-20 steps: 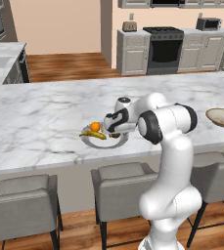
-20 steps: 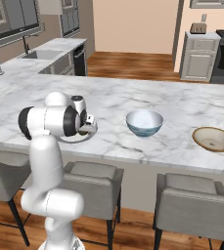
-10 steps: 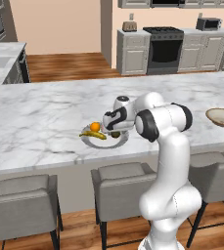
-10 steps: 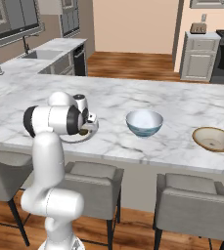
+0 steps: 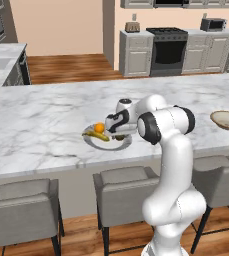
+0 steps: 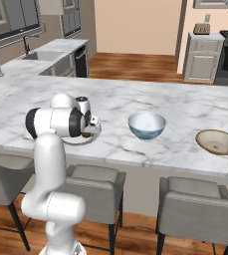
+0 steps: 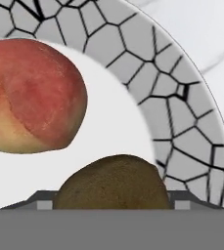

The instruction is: Take the fruits from the plate on the dining counter and place two fruits in each bowl.

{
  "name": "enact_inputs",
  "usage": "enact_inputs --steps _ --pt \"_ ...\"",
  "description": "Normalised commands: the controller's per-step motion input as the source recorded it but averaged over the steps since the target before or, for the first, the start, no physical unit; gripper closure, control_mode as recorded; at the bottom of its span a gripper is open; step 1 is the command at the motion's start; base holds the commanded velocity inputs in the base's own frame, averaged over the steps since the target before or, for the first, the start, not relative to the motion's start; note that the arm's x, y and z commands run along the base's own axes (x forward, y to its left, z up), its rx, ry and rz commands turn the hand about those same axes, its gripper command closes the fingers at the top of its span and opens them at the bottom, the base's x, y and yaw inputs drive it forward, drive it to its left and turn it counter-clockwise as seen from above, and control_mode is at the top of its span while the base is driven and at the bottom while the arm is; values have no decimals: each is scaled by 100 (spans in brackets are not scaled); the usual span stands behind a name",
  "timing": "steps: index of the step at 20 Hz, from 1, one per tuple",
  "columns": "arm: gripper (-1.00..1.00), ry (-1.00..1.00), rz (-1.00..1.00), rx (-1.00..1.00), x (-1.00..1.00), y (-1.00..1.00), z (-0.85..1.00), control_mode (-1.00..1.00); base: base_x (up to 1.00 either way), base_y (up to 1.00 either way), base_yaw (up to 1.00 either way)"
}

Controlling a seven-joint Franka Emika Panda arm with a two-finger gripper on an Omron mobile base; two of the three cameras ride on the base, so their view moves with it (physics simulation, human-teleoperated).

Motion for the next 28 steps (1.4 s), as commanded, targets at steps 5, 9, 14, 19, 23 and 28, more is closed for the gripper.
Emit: enact_inputs --steps 5,9,14,19,23,28 --pt "100 0 -1 0 0 -6 7 -100 0 0 0" --pt "100 1 0 0 -25 -31 48 -100 0 0 0" --pt "100 0 0 0 -2 -26 67 -100 0 0 0" --pt "100 0 0 -1 -34 -43 58 -100 0 0 0" --pt "100 -5 -9 -6 -36 -37 19 -100 0 0 0" --pt "100 -1 -19 -2 -22 -54 30 -100 0 0 0"
